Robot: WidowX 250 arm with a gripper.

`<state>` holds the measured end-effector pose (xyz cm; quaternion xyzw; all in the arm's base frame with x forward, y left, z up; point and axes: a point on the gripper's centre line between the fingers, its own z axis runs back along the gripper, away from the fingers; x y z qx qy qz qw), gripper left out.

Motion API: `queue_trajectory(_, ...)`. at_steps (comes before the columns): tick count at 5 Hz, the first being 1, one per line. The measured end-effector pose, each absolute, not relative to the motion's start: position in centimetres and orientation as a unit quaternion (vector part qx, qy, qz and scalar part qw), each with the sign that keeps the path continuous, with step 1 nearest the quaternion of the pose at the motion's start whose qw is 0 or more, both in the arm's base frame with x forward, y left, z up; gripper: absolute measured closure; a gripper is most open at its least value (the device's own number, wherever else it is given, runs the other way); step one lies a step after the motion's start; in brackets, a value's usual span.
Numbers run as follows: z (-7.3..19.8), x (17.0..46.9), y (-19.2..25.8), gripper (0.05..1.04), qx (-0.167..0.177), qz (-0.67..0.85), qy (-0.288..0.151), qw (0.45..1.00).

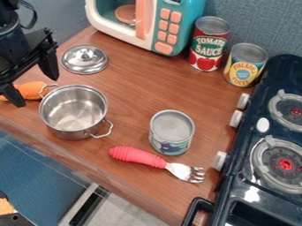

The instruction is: Move the red fork to the back of the can

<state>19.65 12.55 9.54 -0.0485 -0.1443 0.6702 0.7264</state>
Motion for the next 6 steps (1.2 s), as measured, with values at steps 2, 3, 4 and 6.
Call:
queue_trajectory(2, 11.0, 19.2, 8.7, 0.084, -0.100, 0.641, -0.131, 0.750)
queue_trajectory(3, 10.5, 18.9, 7.4, 0.084, -0.116, 0.648, -0.092, 0.747)
queue_trajectory(4, 9.9, 20.0, 3.0, 0.084, -0.103, 0.670, -0.083, 0.731)
queue_trajectory(6, 6.3, 22.8, -1.4, 0.084, -0.057, 0.698, -0.060, 0.711)
